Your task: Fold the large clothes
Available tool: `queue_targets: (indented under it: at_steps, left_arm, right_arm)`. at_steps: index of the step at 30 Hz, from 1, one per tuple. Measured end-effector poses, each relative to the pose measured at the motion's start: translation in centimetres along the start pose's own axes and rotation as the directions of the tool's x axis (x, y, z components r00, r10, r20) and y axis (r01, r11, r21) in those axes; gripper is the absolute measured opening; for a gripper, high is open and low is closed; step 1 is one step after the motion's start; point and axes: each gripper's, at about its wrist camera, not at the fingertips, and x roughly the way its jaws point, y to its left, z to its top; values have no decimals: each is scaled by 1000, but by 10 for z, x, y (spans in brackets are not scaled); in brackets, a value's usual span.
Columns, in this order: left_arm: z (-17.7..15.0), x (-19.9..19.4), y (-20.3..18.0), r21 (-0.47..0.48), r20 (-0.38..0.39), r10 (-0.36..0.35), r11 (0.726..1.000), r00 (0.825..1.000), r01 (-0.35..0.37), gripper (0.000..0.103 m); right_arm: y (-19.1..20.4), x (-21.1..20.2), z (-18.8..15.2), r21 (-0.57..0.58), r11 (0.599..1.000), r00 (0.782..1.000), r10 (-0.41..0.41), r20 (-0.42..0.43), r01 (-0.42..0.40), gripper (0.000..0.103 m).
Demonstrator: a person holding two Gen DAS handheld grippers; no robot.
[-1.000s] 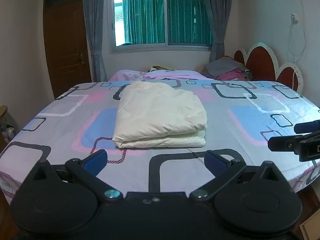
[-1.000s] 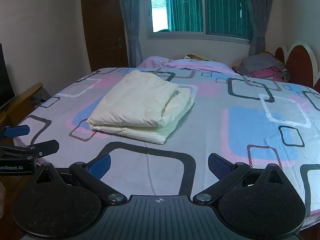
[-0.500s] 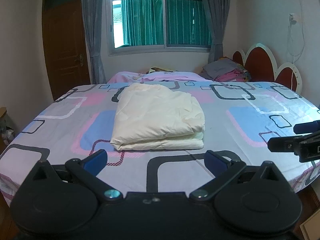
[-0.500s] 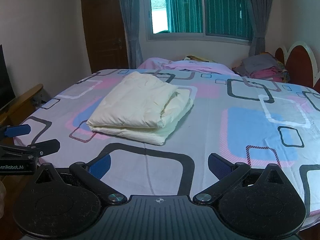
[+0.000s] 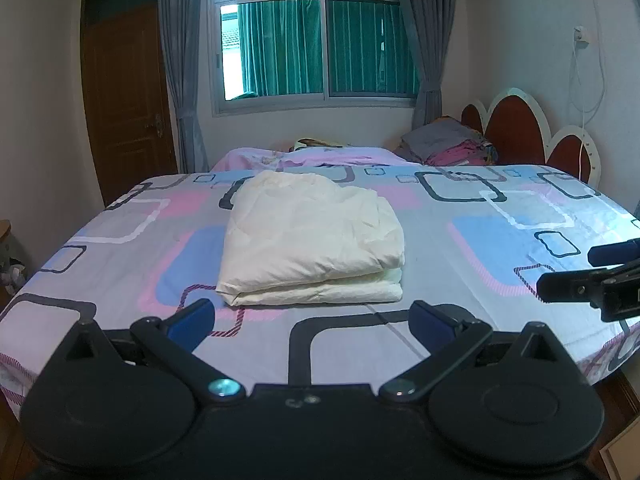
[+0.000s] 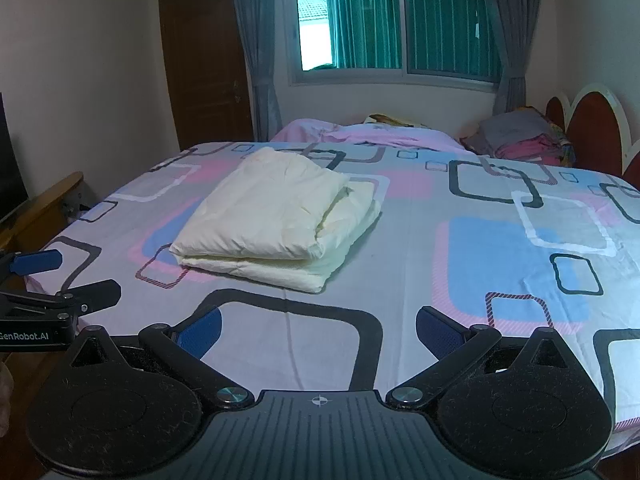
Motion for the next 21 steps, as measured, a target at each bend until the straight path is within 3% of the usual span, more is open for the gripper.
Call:
queue_targets:
  at_steps: [21]
  left_arm:
    - [3, 2, -3, 4, 7, -4, 1000, 1000, 4, 103]
  right_arm:
    - [-1, -2, 2, 3, 1000, 1000, 3, 7, -3, 102]
